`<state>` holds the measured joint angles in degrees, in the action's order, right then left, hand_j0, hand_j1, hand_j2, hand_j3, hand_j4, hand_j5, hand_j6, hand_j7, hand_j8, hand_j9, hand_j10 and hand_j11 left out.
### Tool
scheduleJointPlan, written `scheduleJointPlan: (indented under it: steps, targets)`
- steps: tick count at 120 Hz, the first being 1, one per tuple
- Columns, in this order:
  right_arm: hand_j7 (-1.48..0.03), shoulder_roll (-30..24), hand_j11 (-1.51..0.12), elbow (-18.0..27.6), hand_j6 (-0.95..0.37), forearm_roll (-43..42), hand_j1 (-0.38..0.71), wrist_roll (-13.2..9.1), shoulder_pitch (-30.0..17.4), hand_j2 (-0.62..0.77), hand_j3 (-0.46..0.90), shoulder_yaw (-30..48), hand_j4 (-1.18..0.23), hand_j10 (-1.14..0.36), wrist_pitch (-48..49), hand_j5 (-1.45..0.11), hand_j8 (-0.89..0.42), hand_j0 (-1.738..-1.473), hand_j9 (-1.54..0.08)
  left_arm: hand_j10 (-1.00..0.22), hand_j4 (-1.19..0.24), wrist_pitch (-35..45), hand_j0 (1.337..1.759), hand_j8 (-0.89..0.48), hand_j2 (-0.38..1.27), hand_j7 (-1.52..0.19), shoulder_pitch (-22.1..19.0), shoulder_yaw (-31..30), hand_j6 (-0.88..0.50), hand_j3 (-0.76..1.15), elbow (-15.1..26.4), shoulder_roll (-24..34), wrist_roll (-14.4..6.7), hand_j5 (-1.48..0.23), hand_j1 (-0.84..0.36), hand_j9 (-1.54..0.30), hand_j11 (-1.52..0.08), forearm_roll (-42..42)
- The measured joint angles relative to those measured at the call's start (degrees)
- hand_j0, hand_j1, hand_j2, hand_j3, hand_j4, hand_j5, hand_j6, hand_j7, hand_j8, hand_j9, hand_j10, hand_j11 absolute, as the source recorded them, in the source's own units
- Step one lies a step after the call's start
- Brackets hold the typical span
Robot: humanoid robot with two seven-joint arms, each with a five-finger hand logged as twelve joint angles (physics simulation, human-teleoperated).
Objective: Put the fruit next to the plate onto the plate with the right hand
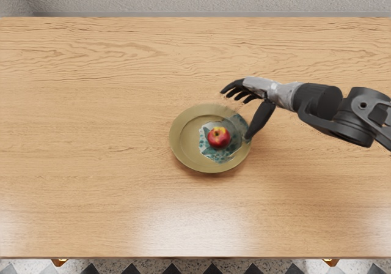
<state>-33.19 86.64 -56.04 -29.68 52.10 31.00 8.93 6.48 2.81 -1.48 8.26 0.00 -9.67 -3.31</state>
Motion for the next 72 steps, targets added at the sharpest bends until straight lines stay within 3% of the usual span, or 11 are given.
scheduleJointPlan:
  steps: [28,50,72]
  targets:
    - [-0.10,-8.91,-0.10,-0.17,-0.07,8.10,-0.27,0.05,0.01,0.00,0.00,4.41,-0.08,-0.08,6.98,-0.10,-0.07,-1.658,-0.10,-0.01,-0.01,-0.23,1.658,-0.01,0.00,-0.01,-0.35,-0.02,-0.01,0.00,0.08,0.00,0.00,-0.01,0.34,-0.01,-0.01,0.01]
    - [-0.04,-15.17,-0.04,-1.17,-0.03,15.88,-0.32,0.06,0.05,0.00,0.00,8.30,-0.03,-0.03,21.04,-0.04,-0.03,-1.658,-0.04,-0.01,-0.01,-0.23,1.658,-0.01,0.00,-0.01,-0.78,-0.01,-0.01,0.00,0.02,0.00,0.00,-0.01,0.34,-0.01,-0.01,-0.15]
    - [-0.02,-20.48,-0.02,-3.22,-0.02,20.43,-0.34,0.06,0.01,0.00,0.00,10.39,-0.02,-0.01,25.22,-0.02,-0.01,-1.658,-0.02,-0.01,-0.01,-0.17,1.658,-0.01,0.00,-0.01,-1.14,0.02,-0.01,0.00,-0.07,0.00,0.00,-0.01,0.34,-0.01,-0.01,-0.26]
